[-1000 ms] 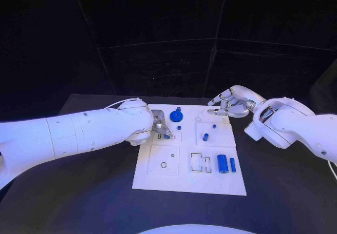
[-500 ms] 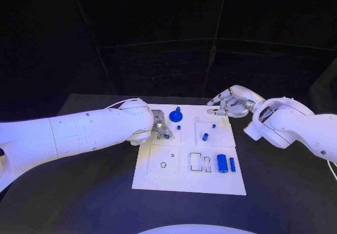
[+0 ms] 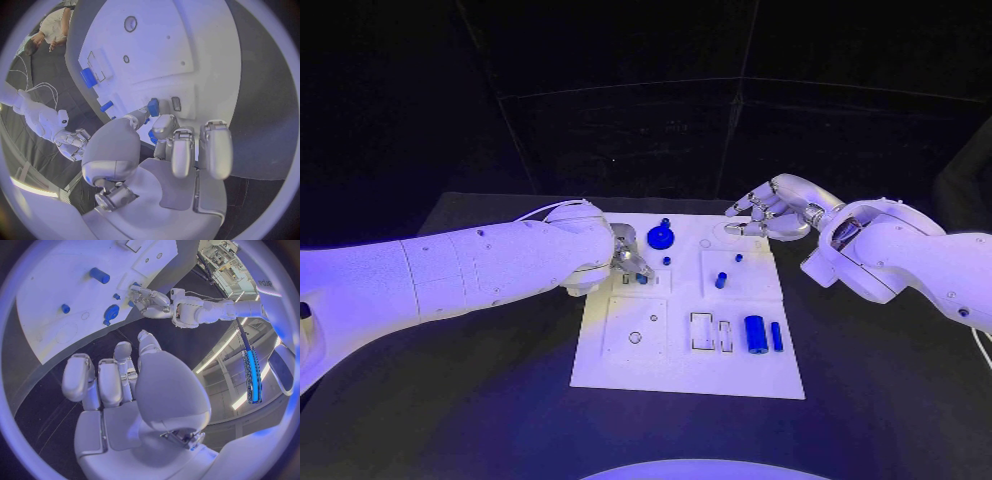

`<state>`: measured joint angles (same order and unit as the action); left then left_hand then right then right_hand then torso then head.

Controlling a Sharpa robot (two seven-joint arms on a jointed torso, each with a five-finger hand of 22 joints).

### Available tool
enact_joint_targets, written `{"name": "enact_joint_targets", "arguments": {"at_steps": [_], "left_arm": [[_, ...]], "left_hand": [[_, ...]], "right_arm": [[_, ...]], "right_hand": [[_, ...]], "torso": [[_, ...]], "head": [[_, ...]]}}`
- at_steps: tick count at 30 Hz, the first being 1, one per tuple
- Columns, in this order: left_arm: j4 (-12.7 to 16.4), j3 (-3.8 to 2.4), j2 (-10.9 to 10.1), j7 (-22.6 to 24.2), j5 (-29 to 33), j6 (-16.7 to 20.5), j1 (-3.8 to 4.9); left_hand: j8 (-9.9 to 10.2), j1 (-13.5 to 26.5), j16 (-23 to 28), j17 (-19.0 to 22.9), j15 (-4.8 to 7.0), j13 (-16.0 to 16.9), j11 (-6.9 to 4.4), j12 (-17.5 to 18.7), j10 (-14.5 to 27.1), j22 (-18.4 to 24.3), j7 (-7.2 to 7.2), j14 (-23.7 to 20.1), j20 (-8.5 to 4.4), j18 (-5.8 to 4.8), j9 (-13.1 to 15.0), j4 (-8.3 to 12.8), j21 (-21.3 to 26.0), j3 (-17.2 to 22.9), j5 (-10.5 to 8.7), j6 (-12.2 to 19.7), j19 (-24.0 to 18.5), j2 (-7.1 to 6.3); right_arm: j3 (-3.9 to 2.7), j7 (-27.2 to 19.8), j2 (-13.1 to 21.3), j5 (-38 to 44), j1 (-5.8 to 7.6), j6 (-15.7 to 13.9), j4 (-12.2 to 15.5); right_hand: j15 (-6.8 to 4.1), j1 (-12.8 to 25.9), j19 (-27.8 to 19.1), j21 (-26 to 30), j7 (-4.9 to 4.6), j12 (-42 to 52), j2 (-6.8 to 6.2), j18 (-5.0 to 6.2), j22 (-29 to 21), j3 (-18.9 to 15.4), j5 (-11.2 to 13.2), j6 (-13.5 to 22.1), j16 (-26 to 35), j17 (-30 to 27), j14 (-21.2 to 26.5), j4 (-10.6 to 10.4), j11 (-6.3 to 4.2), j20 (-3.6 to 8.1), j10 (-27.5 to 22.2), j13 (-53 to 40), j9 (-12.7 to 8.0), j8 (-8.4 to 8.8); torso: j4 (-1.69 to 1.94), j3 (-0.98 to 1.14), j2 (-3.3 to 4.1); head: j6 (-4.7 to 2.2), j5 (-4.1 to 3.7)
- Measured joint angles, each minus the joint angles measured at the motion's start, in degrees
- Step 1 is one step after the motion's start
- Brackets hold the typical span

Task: Assemble the parts on the task board

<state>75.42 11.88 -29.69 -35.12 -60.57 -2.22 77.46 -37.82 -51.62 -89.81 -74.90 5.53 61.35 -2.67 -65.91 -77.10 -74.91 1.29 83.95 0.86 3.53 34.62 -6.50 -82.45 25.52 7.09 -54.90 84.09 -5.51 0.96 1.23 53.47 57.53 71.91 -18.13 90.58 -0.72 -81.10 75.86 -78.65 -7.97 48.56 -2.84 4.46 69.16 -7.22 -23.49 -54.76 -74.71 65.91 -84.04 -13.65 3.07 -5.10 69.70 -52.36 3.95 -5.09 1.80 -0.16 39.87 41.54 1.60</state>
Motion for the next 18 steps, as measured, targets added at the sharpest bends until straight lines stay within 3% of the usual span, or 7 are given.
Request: {"name": "enact_joint_targets", "arguments": {"at_steps": [2,10,18], "left_arm": [[-0.1,0.0,0.0,0.0,0.0,0.0,0.0],[-0.4,0.0,0.1,0.0,0.0,0.2,0.0],[-0.1,0.0,0.0,0.0,0.0,0.5,0.0]], "left_hand": [[-0.2,0.5,0.0,0.0,0.0,0.0,0.09,0.0,-0.3,0.0,-0.18,0.0,0.0,-0.86,0.0,-0.6,-0.1,-0.8,0.0,-0.2,0.0,0.34],[-0.4,2.4,0.0,0.0,0.33,0.1,-0.21,-0.2,-0.6,0.0,-0.39,0.1,-0.21,-0.88,0.0,-3.5,-0.6,-5.3,0.0,-0.8,-0.2,0.13],[-0.6,2.4,0.0,0.0,0.41,0.1,-0.41,-0.2,-0.8,0.0,-0.59,0.0,-0.39,-0.88,0.0,-4.0,-0.9,-6.1,0.0,-1.0,0.0,0.13]], "right_arm": [[0.0,0.0,0.0,0.0,0.0,0.0,0.0],[0.0,0.0,-0.1,0.0,0.0,0.0,0.0],[0.0,0.0,-0.1,0.0,0.0,0.0,-0.1]], "right_hand": [[0.0,0.2,-0.1,0.0,0.0,0.0,0.21,0.0,0.0,0.0,0.0,0.0,0.1,0.0,0.0,0.0,0.0,-0.1,0.0,0.0,0.0,0.0],[0.0,0.2,-0.2,0.0,0.0,-0.2,0.21,-0.01,-0.2,-0.5,0.0,0.0,0.1,-0.2,0.0,-0.2,0.0,-0.21,0.0,0.1,0.0,0.0],[0.0,0.2,-0.2,0.0,0.0,-0.2,0.21,-0.01,-0.2,-0.5,0.0,0.0,0.4,-0.2,0.0,-0.2,0.0,-0.21,0.0,0.2,0.0,0.0]], "torso": [[0.01,0.0,-0.01],[0.02,-0.01,-0.02],[0.03,-0.03,-0.02]], "head": [[-0.03,-0.01],[-0.08,-0.02],[-0.09,-0.15]]}}
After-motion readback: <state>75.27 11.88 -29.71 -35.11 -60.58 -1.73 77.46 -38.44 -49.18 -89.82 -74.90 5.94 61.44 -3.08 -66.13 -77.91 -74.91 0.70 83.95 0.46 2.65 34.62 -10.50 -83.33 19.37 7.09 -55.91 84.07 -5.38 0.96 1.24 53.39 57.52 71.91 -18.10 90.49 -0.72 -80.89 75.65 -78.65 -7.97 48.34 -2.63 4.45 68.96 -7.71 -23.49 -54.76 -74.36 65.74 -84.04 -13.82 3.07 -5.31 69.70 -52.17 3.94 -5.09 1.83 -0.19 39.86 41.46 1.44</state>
